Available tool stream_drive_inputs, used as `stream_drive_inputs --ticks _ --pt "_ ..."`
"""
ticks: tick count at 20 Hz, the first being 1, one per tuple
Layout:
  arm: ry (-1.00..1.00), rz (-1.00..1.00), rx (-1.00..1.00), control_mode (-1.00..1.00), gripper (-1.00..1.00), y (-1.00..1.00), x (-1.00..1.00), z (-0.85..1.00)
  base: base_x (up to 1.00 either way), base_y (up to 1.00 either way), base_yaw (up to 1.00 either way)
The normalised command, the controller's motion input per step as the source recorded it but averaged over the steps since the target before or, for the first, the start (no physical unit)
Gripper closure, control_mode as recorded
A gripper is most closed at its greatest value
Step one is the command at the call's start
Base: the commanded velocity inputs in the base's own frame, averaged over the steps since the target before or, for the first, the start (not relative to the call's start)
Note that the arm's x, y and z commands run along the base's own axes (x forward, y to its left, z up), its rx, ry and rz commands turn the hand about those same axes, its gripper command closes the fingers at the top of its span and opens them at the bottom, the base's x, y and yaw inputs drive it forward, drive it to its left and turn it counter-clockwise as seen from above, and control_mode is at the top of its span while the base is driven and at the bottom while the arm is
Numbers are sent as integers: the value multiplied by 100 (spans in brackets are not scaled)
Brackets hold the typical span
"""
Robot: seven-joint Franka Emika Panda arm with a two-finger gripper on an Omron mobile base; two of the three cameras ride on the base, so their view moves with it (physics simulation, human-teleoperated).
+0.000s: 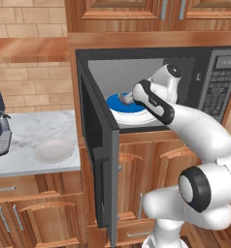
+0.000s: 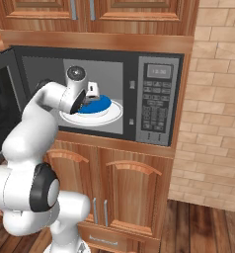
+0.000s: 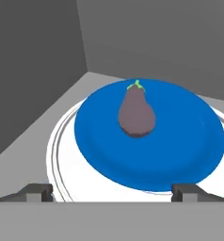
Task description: Pick the eggplant from the counter and place it in the microwave. Then turn on the microwave.
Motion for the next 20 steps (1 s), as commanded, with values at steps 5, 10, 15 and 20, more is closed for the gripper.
stream_drive_inputs --ticks 5,10,15,20 --pt "-8 1 8 -100 -100 -6 -40 31 0 0 0" --pt "-1 -2 8 -100 -100 -1 -42 26 0 0 0" --pt "0 -9 9 -100 -100 0 -43 24 0 0 0" --pt "8 -13 13 -100 -100 0 -41 27 0 0 0"
